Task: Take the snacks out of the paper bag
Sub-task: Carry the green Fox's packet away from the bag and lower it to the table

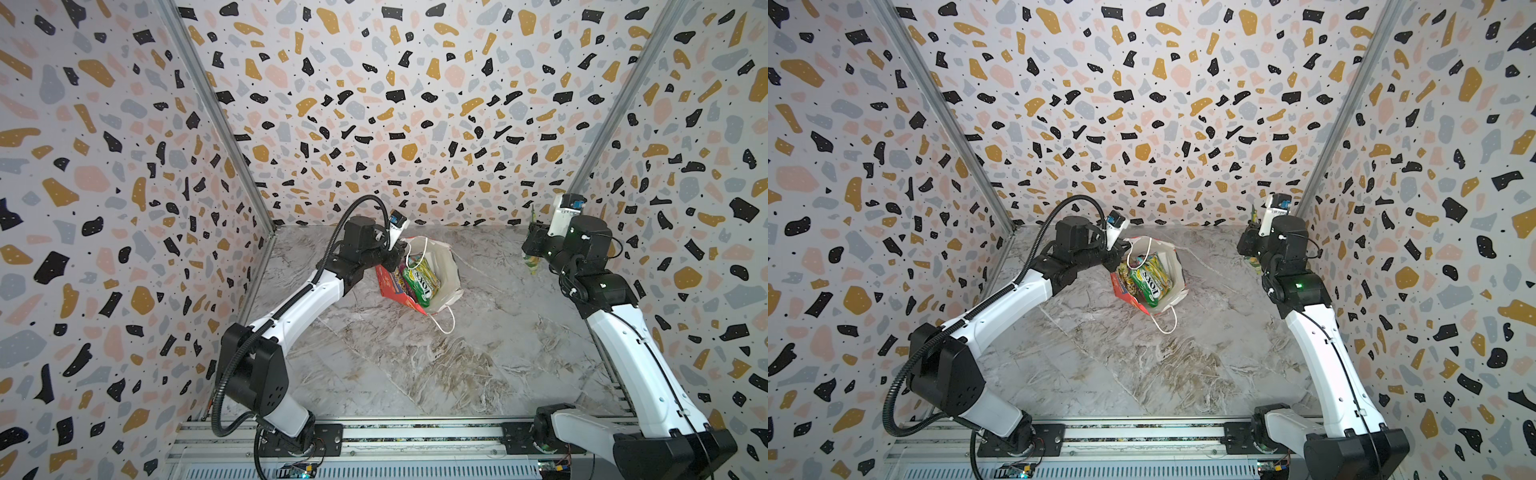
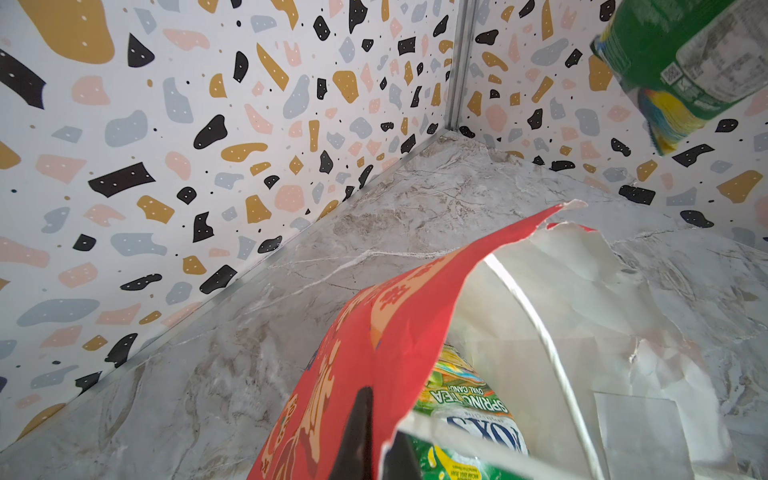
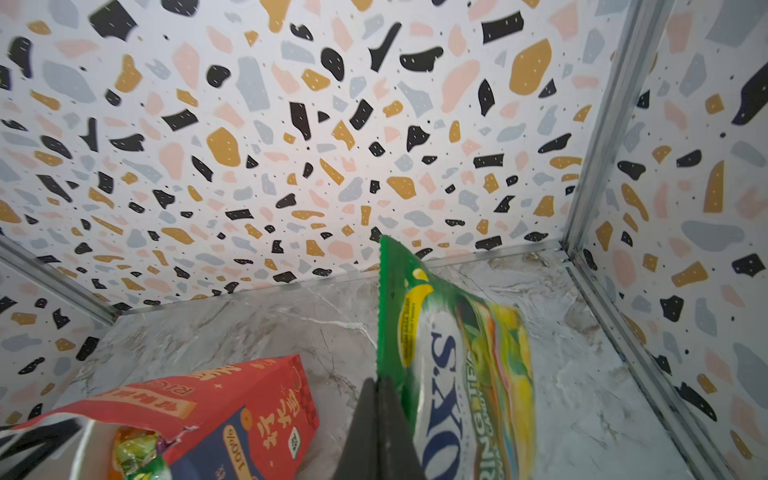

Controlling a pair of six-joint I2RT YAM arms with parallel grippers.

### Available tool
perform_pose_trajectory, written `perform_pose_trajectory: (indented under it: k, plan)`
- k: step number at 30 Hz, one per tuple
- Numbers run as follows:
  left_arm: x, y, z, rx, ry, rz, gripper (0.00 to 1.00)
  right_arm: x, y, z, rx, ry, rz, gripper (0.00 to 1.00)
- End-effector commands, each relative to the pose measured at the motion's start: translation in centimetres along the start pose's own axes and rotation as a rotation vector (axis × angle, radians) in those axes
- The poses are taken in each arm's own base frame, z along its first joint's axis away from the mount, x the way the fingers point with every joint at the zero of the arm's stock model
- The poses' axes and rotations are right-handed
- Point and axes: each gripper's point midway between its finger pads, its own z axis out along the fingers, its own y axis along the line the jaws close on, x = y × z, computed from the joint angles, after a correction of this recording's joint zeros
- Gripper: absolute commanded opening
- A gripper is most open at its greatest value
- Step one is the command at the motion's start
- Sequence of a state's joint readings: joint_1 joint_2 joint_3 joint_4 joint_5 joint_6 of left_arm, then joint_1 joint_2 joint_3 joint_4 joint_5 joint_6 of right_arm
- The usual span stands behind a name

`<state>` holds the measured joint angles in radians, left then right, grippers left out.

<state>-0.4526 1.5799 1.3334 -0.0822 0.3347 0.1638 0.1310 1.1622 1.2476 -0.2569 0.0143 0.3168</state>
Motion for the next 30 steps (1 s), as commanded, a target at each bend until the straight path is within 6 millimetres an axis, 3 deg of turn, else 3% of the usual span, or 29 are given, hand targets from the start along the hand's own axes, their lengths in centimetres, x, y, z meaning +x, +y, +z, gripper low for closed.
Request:
perform_pose_trajectory:
  k: [1,6,11,22,30]
  plan:
    - [-3.3,0.1,-1.8,-0.02,-0.113,0.038,0.0,0.3,-1.0,1.7,-0.026,-0.048,0.034,0.0]
    - [-3.0,0.2,-1.6,-0.023,-0.109,0.039,0.0,4.1,-5.3,4.0,0.059,-0.03,0.092,0.0]
    - [-2.9,0.3,-1.5,-0.027,-0.109,0.038,0.0,7.0,-7.8,5.4,0.122,-0.007,0.129,0.0]
    - [-2.6,0.4,-1.0,-0.025,-0.103,0.032,0.0,9.1,-12.4,6.9,0.333,0.031,0.128,0.0]
    - [-2.5,0.5,-1.0,-0.032,-0.101,0.035,0.0,11.2,-13.3,9.3,0.348,0.074,0.133,0.0]
